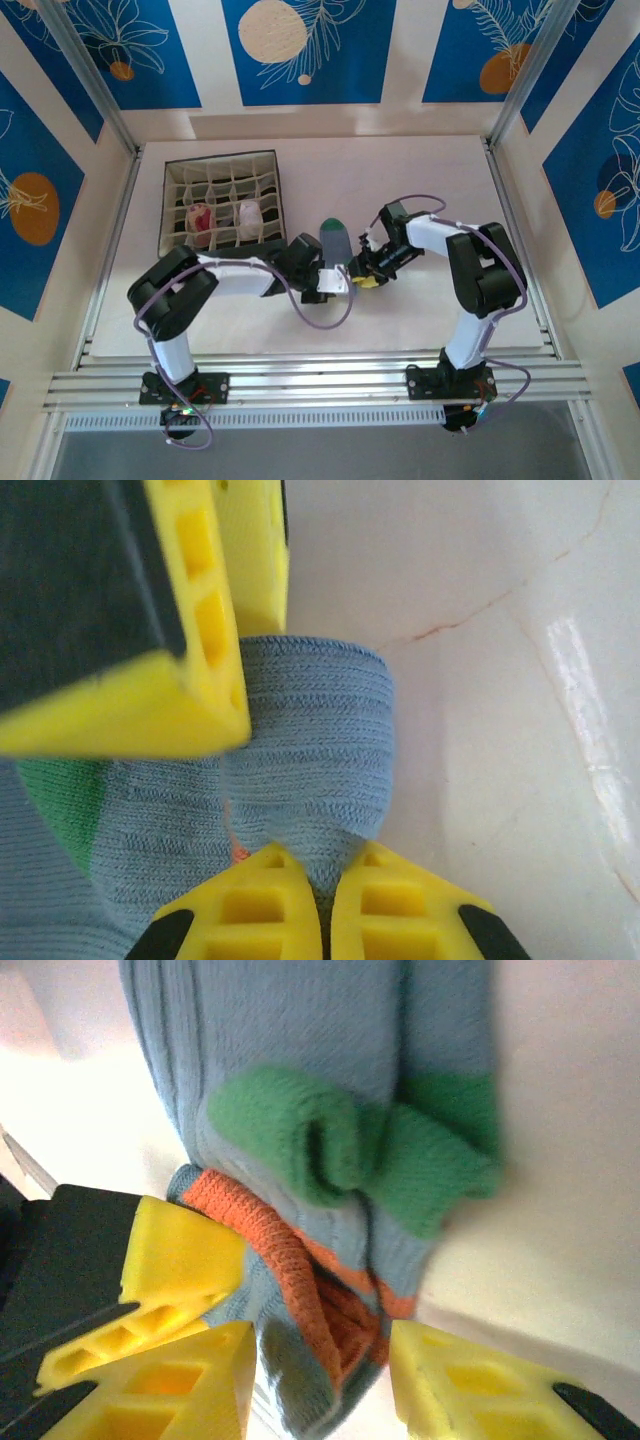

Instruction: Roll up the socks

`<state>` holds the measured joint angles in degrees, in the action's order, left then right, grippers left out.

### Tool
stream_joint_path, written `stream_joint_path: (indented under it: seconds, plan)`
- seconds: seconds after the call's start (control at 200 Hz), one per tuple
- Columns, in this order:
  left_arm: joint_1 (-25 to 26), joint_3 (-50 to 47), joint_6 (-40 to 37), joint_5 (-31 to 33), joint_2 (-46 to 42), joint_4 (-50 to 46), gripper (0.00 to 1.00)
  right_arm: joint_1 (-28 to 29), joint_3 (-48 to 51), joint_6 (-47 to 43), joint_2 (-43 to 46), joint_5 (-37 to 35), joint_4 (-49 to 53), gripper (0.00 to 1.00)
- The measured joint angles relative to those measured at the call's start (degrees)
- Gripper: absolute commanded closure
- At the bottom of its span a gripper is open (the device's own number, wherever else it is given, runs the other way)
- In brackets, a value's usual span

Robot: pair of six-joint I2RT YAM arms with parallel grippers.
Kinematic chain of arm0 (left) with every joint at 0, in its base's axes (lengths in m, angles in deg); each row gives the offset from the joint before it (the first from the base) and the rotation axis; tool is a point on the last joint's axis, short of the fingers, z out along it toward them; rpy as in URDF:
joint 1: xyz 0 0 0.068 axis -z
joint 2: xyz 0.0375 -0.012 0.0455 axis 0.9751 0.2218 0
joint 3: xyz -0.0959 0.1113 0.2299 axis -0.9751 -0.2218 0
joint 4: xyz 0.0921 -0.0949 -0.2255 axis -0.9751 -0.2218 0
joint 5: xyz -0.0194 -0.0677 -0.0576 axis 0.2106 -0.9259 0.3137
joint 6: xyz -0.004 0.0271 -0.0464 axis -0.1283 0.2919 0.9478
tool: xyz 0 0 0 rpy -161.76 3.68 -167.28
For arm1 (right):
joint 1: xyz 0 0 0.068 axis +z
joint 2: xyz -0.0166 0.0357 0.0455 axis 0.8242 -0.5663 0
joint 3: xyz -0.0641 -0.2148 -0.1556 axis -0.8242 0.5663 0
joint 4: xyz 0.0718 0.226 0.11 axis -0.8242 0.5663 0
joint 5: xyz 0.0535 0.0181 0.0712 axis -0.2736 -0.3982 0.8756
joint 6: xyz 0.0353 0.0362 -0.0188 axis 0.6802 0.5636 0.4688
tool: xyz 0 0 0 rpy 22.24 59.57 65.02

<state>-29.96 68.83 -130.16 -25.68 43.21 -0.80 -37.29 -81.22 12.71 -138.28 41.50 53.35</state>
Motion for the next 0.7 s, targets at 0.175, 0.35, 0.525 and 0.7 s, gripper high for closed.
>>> stream_joint_path:
  seconds: [0.175,0.35,0.525,0.7]
  plan:
    - [-2.32,3.8,4.17,-8.83,2.84,-4.7,1.0,-0.07,1.49,0.55,2.58,-0.31,-4.79,0.61]
    - [-4.81,7.58,8.44,-17.99,6.03,-10.23,1.0,0.94,3.61,0.7,3.58,3.15,-9.94,0.64]
    - [-7.41,12.04,12.9,-24.44,9.73,-15.74,1.0,1.18,4.11,0.48,2.64,7.37,-13.27,0.64]
    - [-9.33,15.67,19.21,-28.79,12.81,-20.2,1.0,1.29,6.91,0.42,2.56,9.2,-15.26,0.62]
